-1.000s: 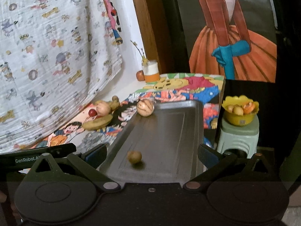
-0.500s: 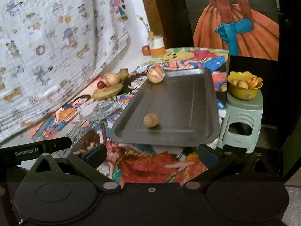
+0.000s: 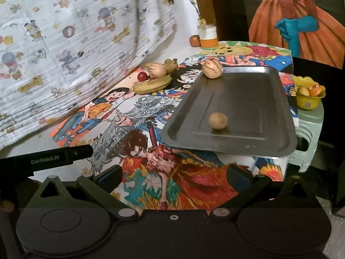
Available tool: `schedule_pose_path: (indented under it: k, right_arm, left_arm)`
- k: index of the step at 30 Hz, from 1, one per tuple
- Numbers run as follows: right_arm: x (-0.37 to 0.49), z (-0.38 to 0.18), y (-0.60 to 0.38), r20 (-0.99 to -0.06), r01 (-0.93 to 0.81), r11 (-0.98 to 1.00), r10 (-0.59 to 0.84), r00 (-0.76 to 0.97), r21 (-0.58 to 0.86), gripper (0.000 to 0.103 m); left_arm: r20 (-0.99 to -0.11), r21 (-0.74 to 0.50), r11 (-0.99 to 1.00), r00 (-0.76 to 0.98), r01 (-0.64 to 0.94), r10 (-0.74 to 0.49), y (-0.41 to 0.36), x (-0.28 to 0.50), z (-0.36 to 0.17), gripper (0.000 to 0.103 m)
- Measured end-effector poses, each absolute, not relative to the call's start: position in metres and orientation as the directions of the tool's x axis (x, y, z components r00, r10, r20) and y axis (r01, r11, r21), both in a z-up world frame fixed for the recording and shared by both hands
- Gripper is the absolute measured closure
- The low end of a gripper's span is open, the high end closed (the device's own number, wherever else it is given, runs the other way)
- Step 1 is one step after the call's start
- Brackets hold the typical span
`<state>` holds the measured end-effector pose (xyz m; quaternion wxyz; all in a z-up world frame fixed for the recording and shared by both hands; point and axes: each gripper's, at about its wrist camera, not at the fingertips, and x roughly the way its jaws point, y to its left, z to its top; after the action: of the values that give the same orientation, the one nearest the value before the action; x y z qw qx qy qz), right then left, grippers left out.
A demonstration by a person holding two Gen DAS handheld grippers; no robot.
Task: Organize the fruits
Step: 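Withdraw both tools from the tray back toward the banana and remaining fruits, then grasp a second striped round fruit with the right tool while the left tool reaches the banana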
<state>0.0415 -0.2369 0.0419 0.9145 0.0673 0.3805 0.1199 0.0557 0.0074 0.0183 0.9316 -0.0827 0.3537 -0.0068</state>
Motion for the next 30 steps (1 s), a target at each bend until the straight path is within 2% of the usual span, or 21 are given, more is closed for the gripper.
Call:
schedule_pose_path:
  k: [11, 22, 30]
  right_arm:
    - [0.096, 0.061, -0.228, -0.676, -0.200, 0.953, 0.303, 0.672, 0.228, 0.001]
    - [0.182, 0.095, -0.212, -0.666, -0.280, 0.923, 0.384, 0.640, 0.263, 0.001]
    - [0.269, 0.108, -0.201, -0.700, -0.286, 0.923, 0.383, 0.603, 0.258, 0.001]
  left_arm:
    - [-0.627, -0.167, 0.986, 0.775, -0.031, -0.081, 0.034, 0.083, 0.022, 0.000]
    - [-0.538, -0.107, 0.985, 0.826, 0.135, -0.172, 0.034, 0.126, 0.044, 0.000]
    - [-0.550, -0.082, 0.975, 0.807, 0.204, -0.215, 0.028, 0.171, 0.037, 0.000]
